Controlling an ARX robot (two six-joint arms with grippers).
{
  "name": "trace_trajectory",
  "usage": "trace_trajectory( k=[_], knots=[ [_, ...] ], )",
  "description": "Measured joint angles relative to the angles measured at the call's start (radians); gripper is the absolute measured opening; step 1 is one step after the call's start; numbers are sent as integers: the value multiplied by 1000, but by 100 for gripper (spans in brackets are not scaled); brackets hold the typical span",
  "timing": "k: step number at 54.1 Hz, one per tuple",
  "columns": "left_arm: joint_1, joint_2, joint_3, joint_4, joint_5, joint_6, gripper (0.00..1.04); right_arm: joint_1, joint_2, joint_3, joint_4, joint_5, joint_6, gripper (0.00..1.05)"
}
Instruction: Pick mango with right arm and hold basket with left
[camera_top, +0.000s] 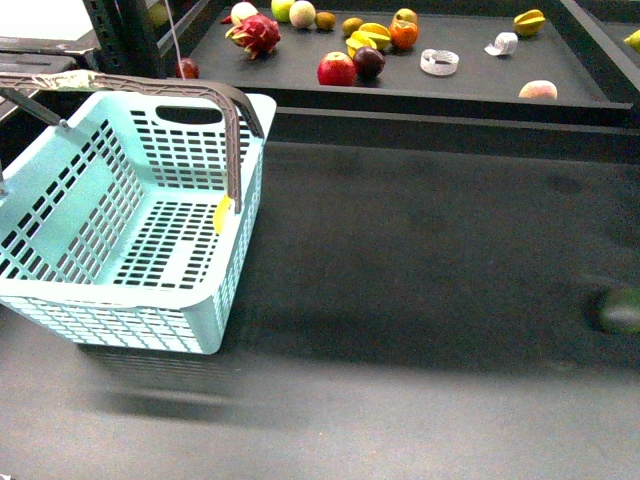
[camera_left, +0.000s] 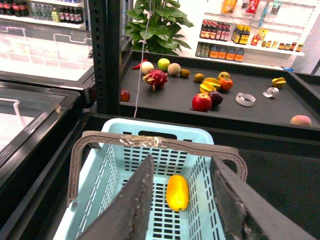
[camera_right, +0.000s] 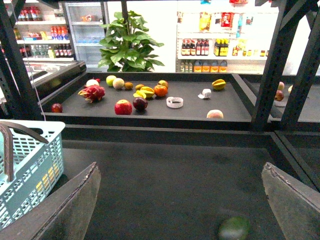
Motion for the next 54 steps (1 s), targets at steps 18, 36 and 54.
trace_trajectory(
  k=[18, 36, 54],
  knots=[
    [-79, -212, -211, -21, -76, 61, 2, 0, 0, 0, 0, 1, 0, 96],
    [-79, -487, -274, -222, -77, 67, 2, 0, 0, 0, 0, 0, 0, 96],
    [-80, -743, -283, -444, -77, 70, 2, 0, 0, 0, 0, 0, 0, 96]
  ],
)
